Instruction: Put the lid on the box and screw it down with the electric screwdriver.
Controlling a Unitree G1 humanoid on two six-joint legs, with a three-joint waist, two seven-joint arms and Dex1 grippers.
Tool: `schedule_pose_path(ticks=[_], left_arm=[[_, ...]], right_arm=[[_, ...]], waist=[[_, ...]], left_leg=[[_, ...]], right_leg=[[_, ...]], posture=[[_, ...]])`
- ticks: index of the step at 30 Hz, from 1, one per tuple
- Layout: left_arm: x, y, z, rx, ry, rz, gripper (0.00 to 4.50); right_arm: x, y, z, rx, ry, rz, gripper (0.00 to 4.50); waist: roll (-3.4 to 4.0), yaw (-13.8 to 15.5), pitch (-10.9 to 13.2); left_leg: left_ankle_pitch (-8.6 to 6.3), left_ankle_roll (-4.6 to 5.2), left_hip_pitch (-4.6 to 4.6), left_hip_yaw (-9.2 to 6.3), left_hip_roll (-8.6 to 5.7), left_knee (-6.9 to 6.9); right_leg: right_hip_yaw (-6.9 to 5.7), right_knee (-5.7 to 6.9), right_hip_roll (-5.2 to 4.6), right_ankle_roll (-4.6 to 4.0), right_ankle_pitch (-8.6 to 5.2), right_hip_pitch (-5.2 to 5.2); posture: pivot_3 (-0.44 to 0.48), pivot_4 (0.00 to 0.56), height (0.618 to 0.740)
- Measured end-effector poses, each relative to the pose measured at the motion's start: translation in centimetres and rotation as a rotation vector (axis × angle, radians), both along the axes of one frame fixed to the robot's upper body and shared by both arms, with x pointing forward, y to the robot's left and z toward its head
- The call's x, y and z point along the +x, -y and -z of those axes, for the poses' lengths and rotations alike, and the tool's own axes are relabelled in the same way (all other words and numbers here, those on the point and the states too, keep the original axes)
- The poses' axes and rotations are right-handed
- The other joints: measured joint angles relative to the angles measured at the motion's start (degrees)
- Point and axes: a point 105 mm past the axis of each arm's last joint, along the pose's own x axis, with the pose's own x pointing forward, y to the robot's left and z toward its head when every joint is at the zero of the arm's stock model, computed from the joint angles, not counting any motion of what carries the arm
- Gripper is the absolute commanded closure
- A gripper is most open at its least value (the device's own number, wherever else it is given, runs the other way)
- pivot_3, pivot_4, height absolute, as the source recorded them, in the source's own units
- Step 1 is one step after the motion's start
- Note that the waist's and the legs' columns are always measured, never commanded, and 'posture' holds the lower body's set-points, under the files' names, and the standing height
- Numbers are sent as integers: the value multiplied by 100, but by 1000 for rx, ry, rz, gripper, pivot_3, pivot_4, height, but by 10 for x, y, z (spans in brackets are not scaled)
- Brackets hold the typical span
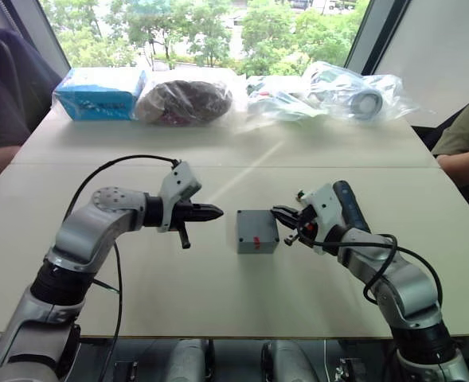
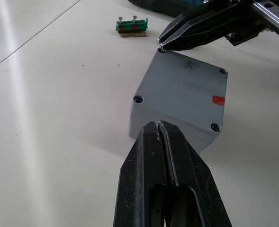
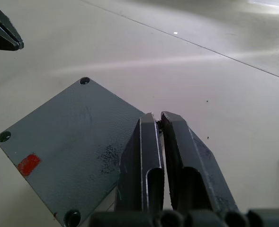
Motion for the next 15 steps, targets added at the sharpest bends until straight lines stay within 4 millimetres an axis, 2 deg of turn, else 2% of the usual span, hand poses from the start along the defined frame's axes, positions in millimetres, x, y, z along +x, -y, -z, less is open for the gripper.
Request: schedule_pose_path(ticks=[6,8,10,13,15], left_arm=[[0,4,-1,-17,1,4,4500],[1,5,-2,-23,6,6,4500],[4,8,-5,-40,15,9,4500],[7,10,-10,-68,29,5,4500],[12,15,-21,-133,32,5,4500]], right_arm=[[1,-1,-3,0,7,-7,621],[1,2,-4,0,10,0,38],[6,11,-11,11,36,50,38],[16,30,-32,48,95,148,38],[25,42,-57,124,115,200,38]], waist=[[0,0,0],[0,5,0],[0,9,0],[1,0,1],[0,2,2]], left_leg=[[0,0,0,0,0,0],[0,0,0,0,0,0],[0,0,0,0,-1,0],[1,-1,0,1,-1,0],[2,-4,-1,0,0,0]], right_leg=[[0,0,0,0,0,0],[0,0,0,0,0,0],[0,0,0,0,0,1],[0,1,0,0,0,-1],[0,3,0,1,1,-2]], posture=[[0,150,740],[0,150,740],[0,150,740],[0,150,740],[0,150,740]])
